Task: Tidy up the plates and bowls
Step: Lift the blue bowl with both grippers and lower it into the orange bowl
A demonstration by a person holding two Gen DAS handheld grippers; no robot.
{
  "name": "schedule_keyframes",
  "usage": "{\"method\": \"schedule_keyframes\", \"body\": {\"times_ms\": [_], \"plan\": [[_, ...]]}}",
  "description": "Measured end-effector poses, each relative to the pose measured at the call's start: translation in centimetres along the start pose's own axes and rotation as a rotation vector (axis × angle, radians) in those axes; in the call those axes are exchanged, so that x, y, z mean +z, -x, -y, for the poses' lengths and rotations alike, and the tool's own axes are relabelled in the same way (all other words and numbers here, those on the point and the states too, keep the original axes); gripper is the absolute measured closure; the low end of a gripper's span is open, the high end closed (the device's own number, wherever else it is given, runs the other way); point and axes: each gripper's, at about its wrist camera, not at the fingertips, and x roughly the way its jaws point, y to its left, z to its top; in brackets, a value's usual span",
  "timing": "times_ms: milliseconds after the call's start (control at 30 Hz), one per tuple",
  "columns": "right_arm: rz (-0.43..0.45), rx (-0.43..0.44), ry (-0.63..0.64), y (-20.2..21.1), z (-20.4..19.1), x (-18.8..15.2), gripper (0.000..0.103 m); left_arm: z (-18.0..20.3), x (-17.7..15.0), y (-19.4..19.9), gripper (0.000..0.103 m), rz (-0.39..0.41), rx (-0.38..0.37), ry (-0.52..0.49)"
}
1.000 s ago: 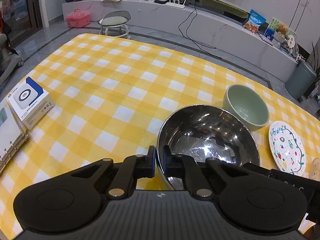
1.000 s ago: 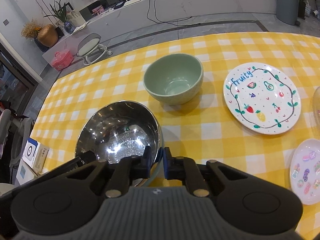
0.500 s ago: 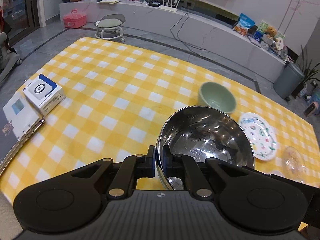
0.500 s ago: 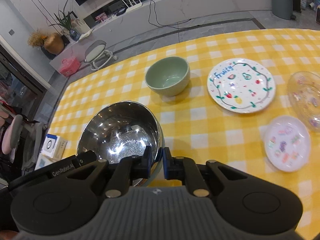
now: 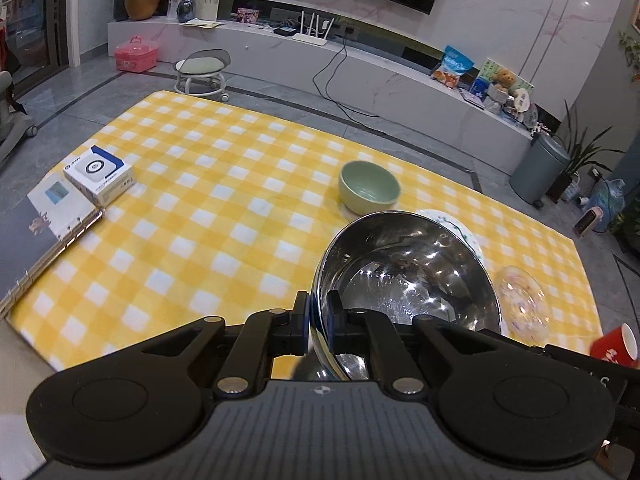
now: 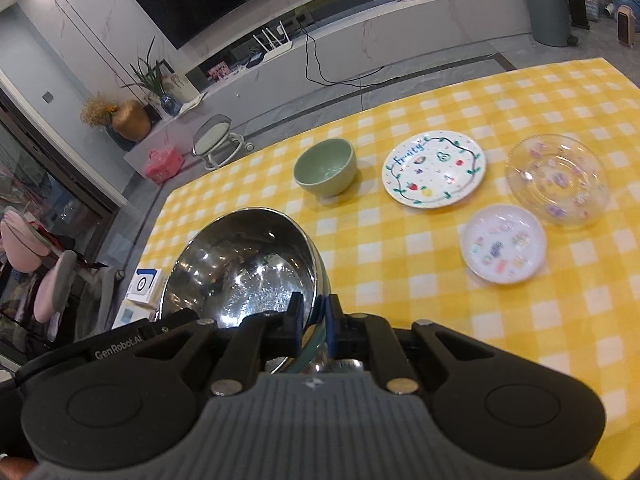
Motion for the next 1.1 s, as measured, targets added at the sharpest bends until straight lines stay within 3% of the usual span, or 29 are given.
{"method": "schedule_keyframes", "body": {"times_ms": [433, 667, 1100], "plan": [[0.005, 0.006, -0.023, 3.1, 2.5, -2.8, 0.095, 0.5, -3.9, 1.3, 0.093, -0.046, -0.028, 0.008], [-0.037, -0.008, -0.035, 1.9, 3.4, -3.6, 0.095, -0.5, -5.2, -0.3, 0.093, -0.107, -0.022, 0.053], [-0.050, -0.032, -0.021, -0.8, 3.1, -4.2, 0.095, -1.1, -5.6, -2.2, 0.093, -0.130, 0.015, 0.049]]}}
